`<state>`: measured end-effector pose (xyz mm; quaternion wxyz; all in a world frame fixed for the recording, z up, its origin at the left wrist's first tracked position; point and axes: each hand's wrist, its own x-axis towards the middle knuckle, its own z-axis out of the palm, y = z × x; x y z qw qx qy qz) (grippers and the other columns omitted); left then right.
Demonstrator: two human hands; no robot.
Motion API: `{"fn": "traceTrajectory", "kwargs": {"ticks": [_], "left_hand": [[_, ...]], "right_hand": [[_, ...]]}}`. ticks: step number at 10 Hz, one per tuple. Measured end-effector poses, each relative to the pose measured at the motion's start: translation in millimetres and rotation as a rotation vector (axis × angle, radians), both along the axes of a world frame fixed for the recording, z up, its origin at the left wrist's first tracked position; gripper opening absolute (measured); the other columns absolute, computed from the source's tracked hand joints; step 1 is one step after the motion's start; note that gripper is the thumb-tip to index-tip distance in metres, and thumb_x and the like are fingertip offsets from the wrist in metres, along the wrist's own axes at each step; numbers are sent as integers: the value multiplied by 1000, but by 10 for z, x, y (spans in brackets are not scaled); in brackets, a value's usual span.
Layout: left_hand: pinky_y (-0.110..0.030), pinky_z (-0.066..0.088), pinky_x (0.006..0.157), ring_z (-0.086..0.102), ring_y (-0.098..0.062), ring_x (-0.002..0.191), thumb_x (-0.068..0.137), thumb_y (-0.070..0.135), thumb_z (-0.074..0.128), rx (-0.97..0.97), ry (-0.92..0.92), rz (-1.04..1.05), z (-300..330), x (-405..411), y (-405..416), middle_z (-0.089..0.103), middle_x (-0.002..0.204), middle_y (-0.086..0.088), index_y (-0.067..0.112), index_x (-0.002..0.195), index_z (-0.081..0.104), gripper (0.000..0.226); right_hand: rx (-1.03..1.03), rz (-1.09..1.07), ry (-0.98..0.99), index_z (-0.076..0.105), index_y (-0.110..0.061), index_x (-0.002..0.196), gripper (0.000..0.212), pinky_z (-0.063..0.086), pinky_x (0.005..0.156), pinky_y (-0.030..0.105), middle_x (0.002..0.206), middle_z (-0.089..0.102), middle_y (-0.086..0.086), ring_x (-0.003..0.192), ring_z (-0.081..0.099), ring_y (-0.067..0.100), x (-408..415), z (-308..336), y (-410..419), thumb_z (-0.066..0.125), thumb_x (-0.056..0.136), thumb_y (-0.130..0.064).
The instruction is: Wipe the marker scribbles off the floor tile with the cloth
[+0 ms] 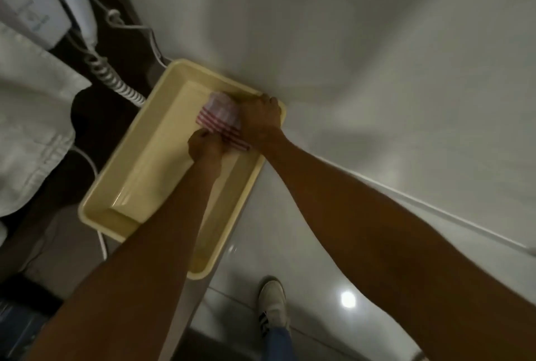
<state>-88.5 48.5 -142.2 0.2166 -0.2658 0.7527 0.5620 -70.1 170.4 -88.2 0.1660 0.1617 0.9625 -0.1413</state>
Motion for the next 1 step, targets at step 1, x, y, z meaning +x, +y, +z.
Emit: {"fn": "traceTrajectory", "kwargs": {"ticks": [1], "left_hand": [[-55, 56, 108, 67, -48, 125, 100, 13, 55, -177, -10, -197, 330, 152, 67, 69, 134, -32, -6, 132, 68, 39]], "right_hand": [[-23, -27, 59, 66, -16, 136, 47, 40, 111, 46, 138, 68, 14, 134, 53, 40, 214, 220, 1, 62, 97, -43]]}}
